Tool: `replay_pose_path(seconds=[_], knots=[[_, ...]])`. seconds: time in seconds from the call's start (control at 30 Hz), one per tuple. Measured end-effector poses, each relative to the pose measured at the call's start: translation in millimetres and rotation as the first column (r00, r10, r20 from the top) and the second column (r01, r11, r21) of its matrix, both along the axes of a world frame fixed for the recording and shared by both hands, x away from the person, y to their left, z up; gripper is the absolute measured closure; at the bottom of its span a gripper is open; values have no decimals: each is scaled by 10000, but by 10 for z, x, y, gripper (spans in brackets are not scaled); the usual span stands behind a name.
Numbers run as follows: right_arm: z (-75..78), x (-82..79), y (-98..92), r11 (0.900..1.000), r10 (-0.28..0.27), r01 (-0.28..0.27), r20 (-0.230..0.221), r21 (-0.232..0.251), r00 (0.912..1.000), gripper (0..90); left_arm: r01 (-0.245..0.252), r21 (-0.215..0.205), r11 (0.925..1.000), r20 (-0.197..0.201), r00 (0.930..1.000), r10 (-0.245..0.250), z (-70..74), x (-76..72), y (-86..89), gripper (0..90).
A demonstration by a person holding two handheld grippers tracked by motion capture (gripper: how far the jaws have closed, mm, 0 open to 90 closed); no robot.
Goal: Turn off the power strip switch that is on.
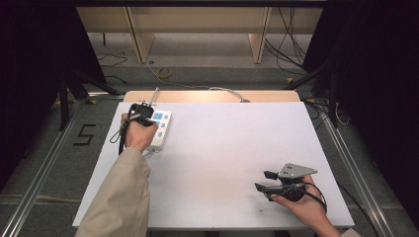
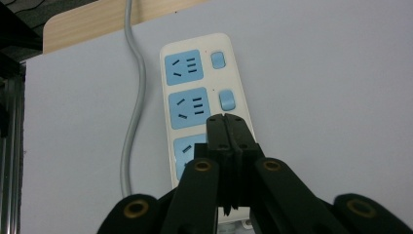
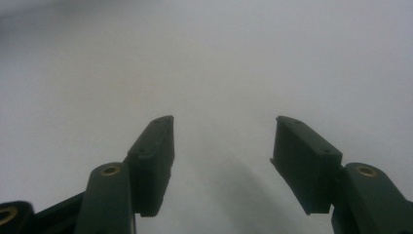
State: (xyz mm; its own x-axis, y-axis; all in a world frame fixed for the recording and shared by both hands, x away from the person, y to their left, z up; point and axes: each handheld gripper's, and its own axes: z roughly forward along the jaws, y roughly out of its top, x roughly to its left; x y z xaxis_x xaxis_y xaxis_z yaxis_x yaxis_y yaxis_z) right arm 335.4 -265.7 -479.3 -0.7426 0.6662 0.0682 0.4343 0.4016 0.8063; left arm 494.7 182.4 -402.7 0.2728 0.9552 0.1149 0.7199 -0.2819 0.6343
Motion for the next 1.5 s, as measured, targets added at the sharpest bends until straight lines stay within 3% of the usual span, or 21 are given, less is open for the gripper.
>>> replay_pose_path(seconds=[0.67,1.5], knots=[[0,0,0,10000,0,0,-14,16,10000,412,496,250,9985,60,9987,-497,-34,164,-85,899],[3,2,0,10000,33,-33,4,39,10000,412,580,312,9978,6,9983,-581,-128,367,-142,899]])
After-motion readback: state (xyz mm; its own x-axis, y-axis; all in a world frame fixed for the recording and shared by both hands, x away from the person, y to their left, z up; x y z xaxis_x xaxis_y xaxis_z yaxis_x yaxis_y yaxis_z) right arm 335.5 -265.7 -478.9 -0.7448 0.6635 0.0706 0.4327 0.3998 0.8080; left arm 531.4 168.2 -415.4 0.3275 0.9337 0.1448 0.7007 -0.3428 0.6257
